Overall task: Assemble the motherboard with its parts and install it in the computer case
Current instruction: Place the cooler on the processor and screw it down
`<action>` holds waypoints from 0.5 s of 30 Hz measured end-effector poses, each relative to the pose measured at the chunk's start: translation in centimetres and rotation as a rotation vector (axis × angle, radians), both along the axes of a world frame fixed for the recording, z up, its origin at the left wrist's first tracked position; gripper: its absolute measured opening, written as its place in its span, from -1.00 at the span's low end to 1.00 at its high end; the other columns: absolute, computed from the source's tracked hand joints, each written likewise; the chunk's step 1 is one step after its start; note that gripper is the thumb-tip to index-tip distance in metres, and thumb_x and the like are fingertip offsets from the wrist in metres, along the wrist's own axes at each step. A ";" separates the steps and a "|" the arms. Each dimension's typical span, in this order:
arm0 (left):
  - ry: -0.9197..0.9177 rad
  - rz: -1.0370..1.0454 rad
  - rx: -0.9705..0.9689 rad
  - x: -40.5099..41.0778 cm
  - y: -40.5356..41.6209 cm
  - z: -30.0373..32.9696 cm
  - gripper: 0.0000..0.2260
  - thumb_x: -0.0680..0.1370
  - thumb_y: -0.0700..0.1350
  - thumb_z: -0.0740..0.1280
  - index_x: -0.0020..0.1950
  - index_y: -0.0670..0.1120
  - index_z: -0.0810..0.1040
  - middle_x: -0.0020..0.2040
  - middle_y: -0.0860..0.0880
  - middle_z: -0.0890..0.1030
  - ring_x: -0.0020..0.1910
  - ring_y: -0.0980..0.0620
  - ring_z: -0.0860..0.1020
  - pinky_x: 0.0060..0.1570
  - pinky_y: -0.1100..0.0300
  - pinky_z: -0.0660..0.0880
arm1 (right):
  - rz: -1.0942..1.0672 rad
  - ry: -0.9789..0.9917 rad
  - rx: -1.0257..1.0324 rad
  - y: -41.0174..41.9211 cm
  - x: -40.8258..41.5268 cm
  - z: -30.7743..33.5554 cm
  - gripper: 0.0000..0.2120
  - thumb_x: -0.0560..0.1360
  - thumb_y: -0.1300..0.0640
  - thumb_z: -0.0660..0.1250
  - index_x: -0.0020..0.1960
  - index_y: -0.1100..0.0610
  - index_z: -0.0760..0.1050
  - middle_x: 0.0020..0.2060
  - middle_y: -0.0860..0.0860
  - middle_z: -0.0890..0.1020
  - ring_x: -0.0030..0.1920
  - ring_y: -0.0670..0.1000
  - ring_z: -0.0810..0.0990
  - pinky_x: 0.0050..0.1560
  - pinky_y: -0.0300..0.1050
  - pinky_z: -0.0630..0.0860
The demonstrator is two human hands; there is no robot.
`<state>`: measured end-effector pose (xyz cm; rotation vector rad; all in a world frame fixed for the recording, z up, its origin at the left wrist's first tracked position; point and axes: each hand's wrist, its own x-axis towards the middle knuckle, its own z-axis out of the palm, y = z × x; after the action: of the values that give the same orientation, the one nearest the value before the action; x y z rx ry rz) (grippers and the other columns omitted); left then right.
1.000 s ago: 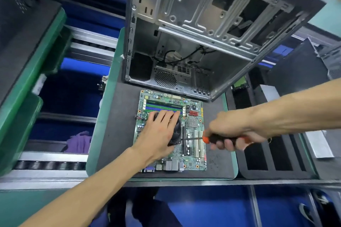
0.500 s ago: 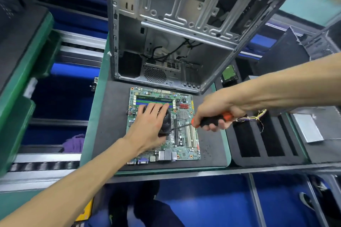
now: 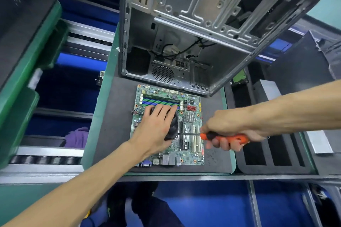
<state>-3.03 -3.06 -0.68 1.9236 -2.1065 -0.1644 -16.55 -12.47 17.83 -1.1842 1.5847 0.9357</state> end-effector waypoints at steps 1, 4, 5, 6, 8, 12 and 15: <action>0.006 -0.002 0.001 0.0 0.0 0.0 -0.11 0.34 0.21 0.46 0.54 -0.19 0.29 0.32 -0.13 0.49 0.27 -0.12 0.44 0.27 -0.09 0.36 | -0.236 -0.002 0.076 -0.1 0.0 0.3 -0.68 0.67 0.11 0.17 -0.13 0.28 0.52 -0.49 -0.03 0.37 -0.62 -0.14 0.26 -0.71 -0.32 0.19; 0.011 -0.005 0.002 0.1 -0.1 0.0 -0.11 0.33 0.20 0.46 0.54 -0.20 0.30 0.31 -0.12 0.50 0.27 -0.12 0.45 0.28 -0.10 0.36 | -0.592 -0.050 0.191 -0.8 -0.3 1.0 -0.63 0.66 0.12 0.20 -0.07 0.42 0.57 -0.43 -0.01 0.38 -0.62 -0.14 0.29 -0.72 -0.33 0.22; 0.007 -0.010 0.007 0.1 -0.1 0.1 -0.11 0.33 0.20 0.46 0.54 -0.20 0.31 0.31 -0.12 0.50 0.27 -0.12 0.45 0.27 -0.10 0.36 | -0.621 -0.067 0.205 -0.9 -0.6 1.0 -0.63 0.66 0.13 0.19 -0.05 0.44 0.57 -0.42 -0.01 0.39 -0.62 -0.13 0.30 -0.72 -0.32 0.24; 0.003 -0.009 0.013 0.1 -0.1 0.1 -0.11 0.32 0.20 0.46 0.54 -0.20 0.31 0.30 -0.13 0.51 0.27 -0.13 0.46 0.28 -0.11 0.36 | -0.624 -0.080 0.216 -0.9 -0.8 1.0 -0.63 0.66 0.13 0.18 -0.04 0.43 0.56 -0.42 -0.01 0.39 -0.63 -0.13 0.30 -0.72 -0.32 0.24; -0.011 -0.004 0.012 0.2 0.0 0.1 -0.10 0.32 0.21 0.47 0.54 -0.20 0.31 0.30 -0.13 0.51 0.27 -0.14 0.46 0.28 -0.12 0.36 | -0.593 -0.084 0.233 -0.8 -1.1 0.8 -0.64 0.66 0.11 0.19 -0.03 0.41 0.57 -0.42 -0.01 0.38 -0.62 -0.13 0.30 -0.72 -0.31 0.25; -0.025 -0.008 0.011 0.2 0.0 0.2 -0.10 0.31 0.23 0.47 0.52 -0.18 0.31 0.29 -0.13 0.51 0.25 -0.13 0.45 0.25 -0.10 0.35 | -0.394 -0.046 0.238 -0.8 -0.9 0.8 -0.75 0.61 0.11 0.28 -0.19 0.23 0.47 -0.43 -0.01 0.38 -0.60 -0.13 0.30 -0.71 -0.34 0.21; -0.023 -0.007 0.023 0.4 0.0 0.3 -0.10 0.30 0.26 0.45 0.52 -0.16 0.30 0.29 -0.11 0.50 0.26 -0.12 0.44 0.25 -0.09 0.35 | -0.141 -0.033 0.126 -1.1 -0.2 0.8 -0.76 0.62 0.19 0.28 -0.22 0.16 0.38 -0.43 0.00 0.41 -0.60 -0.13 0.33 -0.70 -0.36 0.24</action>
<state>-2.67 -3.10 -0.35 1.9403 -2.1356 -0.1691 -16.79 -13.61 18.59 -0.9832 1.5379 0.9058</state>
